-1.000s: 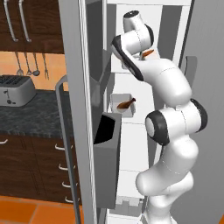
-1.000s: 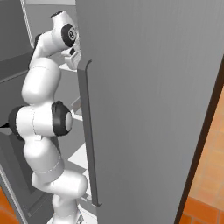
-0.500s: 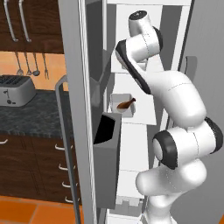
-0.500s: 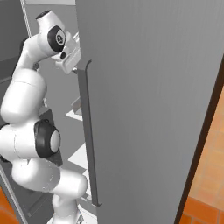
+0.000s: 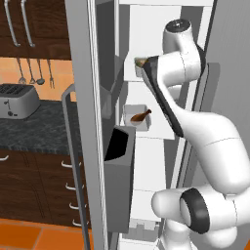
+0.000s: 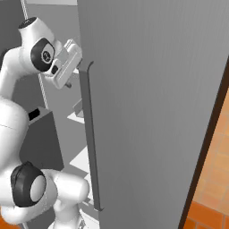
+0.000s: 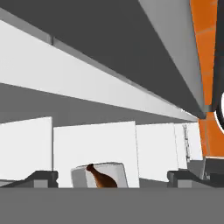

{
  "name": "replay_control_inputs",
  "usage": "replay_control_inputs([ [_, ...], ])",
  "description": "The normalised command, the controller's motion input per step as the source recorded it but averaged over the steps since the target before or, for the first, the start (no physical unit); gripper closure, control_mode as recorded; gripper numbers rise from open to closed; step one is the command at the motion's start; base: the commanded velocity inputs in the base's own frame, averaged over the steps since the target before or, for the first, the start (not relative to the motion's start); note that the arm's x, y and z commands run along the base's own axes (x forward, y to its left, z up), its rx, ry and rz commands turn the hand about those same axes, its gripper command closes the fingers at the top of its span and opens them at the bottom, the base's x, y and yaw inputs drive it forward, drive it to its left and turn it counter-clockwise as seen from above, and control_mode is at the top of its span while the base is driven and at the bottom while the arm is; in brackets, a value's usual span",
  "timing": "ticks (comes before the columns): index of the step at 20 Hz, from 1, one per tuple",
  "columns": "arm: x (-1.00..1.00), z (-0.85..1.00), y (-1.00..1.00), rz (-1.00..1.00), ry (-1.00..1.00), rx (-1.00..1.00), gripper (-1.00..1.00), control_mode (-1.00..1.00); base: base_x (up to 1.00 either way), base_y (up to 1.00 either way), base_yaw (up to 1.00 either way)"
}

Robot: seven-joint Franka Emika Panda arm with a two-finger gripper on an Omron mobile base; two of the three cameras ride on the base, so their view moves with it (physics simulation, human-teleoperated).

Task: Take the meat container that has the chicken drumstick and place it on the second highest rack of the freezer. Then take the vegetable container that has the cucumber and carrot and place it on the highest rack of the freezer.

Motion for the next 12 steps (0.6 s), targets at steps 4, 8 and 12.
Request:
replay_control_inputs([
  [4,-1.0,-0.23,-0.2,0.35,-0.05,0.0,-1.0,-1.0,0.0,0.0,0.0],
  [8,-1.0,-0.57,-0.28,0.29,0.0,0.0,-1.0,-1.0,0.0,0.0,0.0],
  [12,-1.0,-0.94,-0.19,0.22,0.09,0.0,-1.0,-1.0,0.0,0.0,0.0],
])
